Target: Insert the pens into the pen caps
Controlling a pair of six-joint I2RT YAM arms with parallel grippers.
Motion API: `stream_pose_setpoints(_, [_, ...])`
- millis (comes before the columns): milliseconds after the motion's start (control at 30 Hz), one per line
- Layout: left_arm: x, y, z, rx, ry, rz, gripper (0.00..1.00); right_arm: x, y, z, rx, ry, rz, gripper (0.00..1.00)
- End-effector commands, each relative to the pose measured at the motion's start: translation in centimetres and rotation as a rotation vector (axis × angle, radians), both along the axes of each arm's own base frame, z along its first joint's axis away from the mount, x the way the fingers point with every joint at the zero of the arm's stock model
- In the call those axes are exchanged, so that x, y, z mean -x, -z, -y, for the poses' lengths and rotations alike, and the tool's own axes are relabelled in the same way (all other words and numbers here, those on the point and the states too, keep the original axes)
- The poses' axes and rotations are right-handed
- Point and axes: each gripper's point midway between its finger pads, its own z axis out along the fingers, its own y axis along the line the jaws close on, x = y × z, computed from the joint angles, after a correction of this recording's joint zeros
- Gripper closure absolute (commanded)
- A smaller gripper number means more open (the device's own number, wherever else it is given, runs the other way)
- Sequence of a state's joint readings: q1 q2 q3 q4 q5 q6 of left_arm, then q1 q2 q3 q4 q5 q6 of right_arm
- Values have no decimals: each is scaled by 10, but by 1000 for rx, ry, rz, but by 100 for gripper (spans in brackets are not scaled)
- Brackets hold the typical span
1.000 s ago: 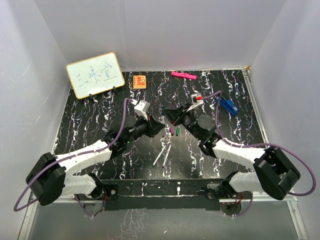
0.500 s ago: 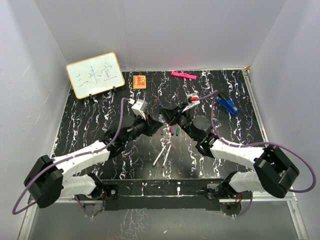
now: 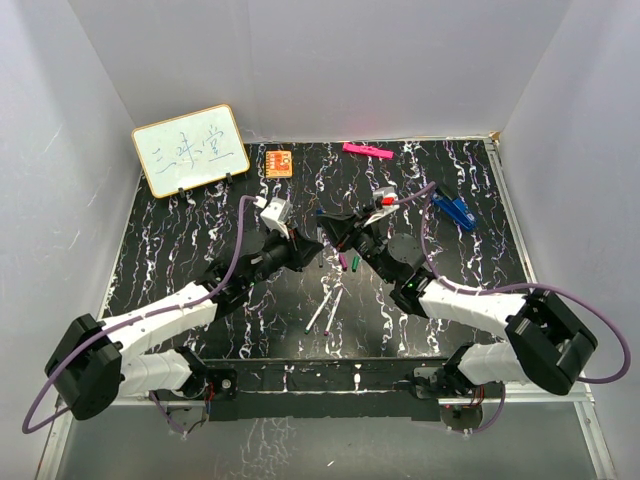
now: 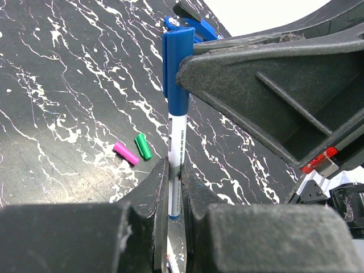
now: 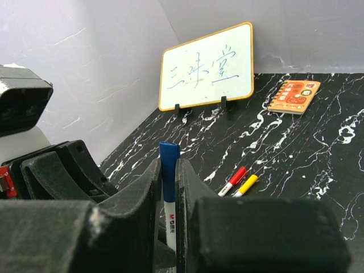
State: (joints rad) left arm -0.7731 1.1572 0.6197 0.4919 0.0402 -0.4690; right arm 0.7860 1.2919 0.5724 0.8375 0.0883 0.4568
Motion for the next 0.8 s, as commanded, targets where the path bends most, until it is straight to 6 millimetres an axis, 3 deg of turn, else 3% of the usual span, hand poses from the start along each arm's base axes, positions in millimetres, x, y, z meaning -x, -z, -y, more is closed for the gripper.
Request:
stream_pose_setpoints(0, [-23,-175,-35,371,-170,409,100,47,130,-12,331,-173,-264,100])
stream_pose_setpoints(200, [-22,-178,-36,371,-169,414,100,46,133,-15,330,-168,-270,100])
stream_pose_setpoints(367, [-24,-153,-31,294,-154,353,100,28,108,-16,308,-100,-219,100])
stream_pose_setpoints(567, [-17,-101,-30,156,-123,207,100,-10,39,-7,270,91,-101,100])
stream_pose_setpoints(767, [-4,-43,-36,19,-102,39,100,-29,-53,21,191,277,44,82])
